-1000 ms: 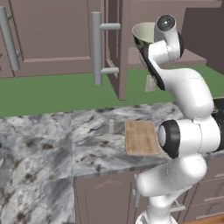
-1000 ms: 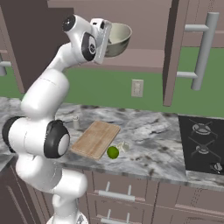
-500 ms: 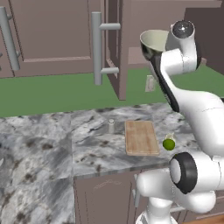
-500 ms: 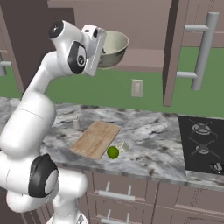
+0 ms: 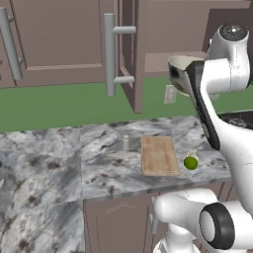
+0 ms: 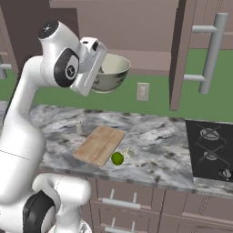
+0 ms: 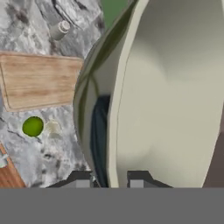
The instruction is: Open the cabinet. Place the bowl and condiment on the counter. Then place the lime and garlic on the cutting board.
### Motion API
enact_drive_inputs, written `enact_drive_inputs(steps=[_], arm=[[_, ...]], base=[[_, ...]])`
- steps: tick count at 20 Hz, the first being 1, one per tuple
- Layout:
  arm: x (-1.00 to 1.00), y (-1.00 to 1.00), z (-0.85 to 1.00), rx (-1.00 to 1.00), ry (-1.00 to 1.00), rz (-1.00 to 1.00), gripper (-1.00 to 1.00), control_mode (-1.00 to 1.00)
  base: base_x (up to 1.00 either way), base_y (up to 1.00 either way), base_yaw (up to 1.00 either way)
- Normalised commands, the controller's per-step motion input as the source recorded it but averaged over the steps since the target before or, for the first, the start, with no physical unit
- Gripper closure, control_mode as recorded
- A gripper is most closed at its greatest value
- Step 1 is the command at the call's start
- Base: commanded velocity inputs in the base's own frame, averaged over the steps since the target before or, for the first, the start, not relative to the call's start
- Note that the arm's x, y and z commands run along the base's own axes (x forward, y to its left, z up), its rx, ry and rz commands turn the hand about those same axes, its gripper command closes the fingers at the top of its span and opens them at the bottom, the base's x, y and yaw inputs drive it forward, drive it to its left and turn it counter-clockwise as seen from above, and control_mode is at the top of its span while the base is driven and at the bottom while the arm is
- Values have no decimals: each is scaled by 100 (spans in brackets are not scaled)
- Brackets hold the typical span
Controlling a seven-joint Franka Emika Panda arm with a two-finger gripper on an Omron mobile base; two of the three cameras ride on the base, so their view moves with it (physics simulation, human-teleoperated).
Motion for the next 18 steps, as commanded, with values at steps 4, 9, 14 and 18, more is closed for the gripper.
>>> enact_drive_inputs(steps=[4,9,14,18], arm=[[-99,-11,-52,4,35,0,100,-100],[-33,-37,-98,0,14,1,100,-100],[22,-37,-93,-8,-1,11,100,-100],[52,-48,-50,-7,-8,14,100,-100]], base=[[0,0,0],[0,0,0],[0,0,0],[0,0,0]])
